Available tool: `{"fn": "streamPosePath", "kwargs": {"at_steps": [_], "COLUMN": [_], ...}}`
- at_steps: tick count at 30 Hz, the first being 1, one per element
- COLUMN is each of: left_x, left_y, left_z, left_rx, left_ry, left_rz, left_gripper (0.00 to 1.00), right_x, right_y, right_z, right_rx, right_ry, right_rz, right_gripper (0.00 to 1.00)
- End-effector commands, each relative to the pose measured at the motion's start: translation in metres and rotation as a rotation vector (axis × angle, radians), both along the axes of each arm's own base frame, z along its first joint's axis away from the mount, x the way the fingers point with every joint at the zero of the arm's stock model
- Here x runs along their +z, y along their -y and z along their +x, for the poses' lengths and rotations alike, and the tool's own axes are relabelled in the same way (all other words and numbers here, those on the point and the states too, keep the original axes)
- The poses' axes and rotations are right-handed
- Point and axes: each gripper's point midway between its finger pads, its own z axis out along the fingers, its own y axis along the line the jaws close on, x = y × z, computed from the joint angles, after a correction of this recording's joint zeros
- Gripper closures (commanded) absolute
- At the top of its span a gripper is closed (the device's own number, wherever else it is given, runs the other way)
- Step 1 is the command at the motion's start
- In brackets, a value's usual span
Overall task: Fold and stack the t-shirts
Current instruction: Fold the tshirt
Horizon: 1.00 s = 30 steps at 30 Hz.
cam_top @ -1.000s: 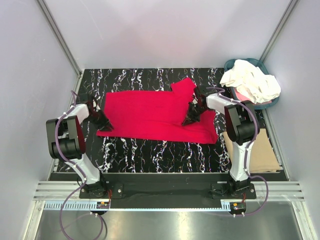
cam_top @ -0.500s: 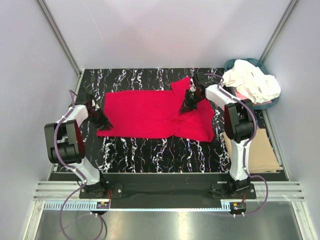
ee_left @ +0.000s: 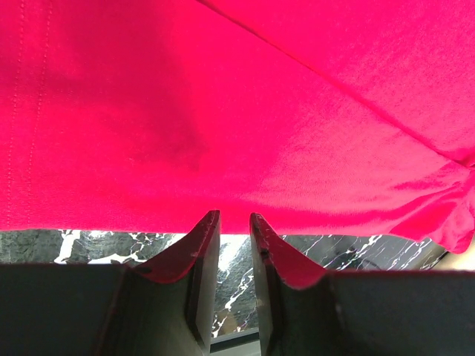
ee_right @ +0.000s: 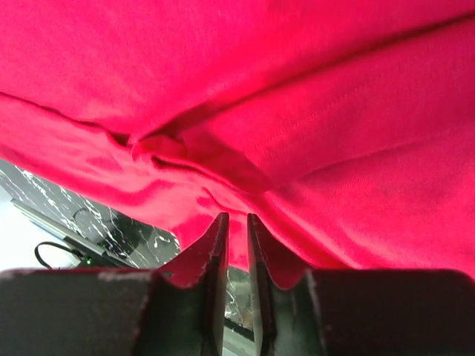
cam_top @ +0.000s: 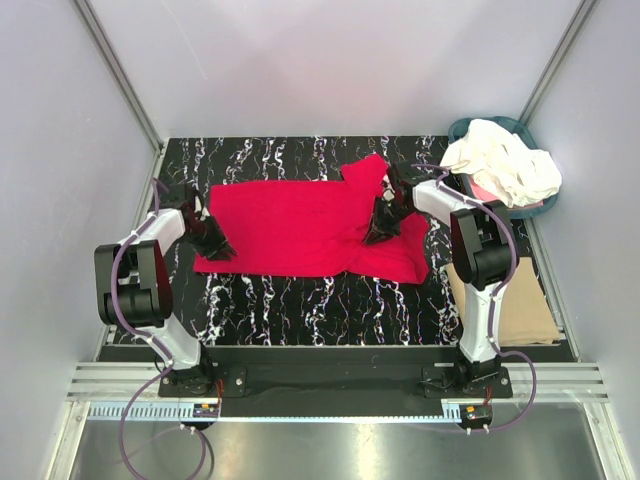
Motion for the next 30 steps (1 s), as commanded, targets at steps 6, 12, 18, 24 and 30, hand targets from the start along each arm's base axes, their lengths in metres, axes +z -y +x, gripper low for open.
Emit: {"fn": "streamPosePath", "kwargs": {"at_steps": [6, 12, 18, 24, 30], "left_x": [0.01, 0.016, 0.014, 0.009, 0.0], "left_y": [0.002, 0.001, 0.002, 0.002, -0.001], "left_z": [0.008, 0.012, 0.009, 0.006, 0.015], "left_rx": [-0.028, -0.036, -0.032, -0.042, -0.041], "left_ry": [0.038, 0.053, 0.044, 0.031, 0.011], "left_rz": [-0.008, -0.006, -0.01, -0.005, 0.004], "left_gripper": [0.72, 0.72, 0.72, 0.72, 0.71], "right_x": [-0.002, 0.015, 0.048, 0.082, 0.061], "right_y": [-0.016, -0.024, -0.042, -0.025, 0.028], "right_z": [0.032, 0.062, 0.108, 0.091, 0.024], "right_rx": [-0.002, -0.02, -0.019, 0.008, -0.009], "right_ry": [0.052, 0.122, 0.222, 0.229, 0.138], "right_rz": [0.033, 0.05, 0.105, 0.07, -0.031], "right_gripper": [0.71, 0.68, 0.61, 0.54, 0.58]}}
